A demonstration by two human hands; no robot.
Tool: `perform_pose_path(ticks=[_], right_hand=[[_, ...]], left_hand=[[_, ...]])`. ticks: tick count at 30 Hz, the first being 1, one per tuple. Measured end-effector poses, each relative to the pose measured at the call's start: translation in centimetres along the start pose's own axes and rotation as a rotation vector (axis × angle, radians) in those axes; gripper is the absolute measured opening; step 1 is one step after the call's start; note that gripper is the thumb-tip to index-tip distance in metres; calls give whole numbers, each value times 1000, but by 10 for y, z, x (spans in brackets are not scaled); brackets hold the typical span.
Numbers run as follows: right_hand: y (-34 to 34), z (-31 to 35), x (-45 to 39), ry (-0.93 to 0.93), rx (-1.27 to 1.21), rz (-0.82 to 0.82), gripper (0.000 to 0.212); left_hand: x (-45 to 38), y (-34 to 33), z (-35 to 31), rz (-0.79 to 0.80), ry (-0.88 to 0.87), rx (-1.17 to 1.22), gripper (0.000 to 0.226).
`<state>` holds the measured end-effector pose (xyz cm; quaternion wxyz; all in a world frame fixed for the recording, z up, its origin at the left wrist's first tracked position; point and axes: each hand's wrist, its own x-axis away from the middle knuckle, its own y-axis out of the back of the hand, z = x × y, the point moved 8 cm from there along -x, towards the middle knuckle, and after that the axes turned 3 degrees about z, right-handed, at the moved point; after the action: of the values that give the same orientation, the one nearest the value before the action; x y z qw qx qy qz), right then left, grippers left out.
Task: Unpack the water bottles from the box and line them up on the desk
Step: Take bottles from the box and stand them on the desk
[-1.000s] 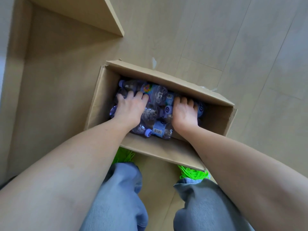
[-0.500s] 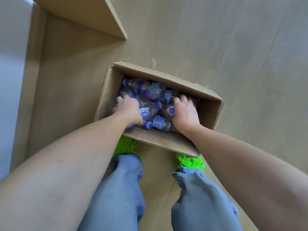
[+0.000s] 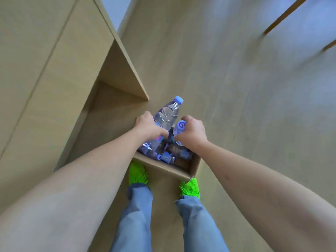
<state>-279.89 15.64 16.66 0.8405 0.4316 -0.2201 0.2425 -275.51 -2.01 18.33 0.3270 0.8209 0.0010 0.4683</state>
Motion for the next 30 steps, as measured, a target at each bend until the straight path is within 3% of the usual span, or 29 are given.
perform_pose_path(ticks=[3, 8, 16, 23, 30], right_hand=[[62, 51, 34, 41, 8, -30, 38], [154, 147, 103, 154, 2, -46, 42], [246, 313, 232, 429, 41, -148, 46], [231, 428, 342, 687, 80, -159, 47], [137, 508, 449, 823, 41, -44, 44]], left_hand=[[64, 53, -41, -75, -52, 91, 72], [179, 141, -88, -219, -141, 288, 61], [362, 281, -95, -514, -356, 425, 65], [489, 364, -21, -804, -374, 490, 76], [591, 401, 112, -997, -283, 436, 76]])
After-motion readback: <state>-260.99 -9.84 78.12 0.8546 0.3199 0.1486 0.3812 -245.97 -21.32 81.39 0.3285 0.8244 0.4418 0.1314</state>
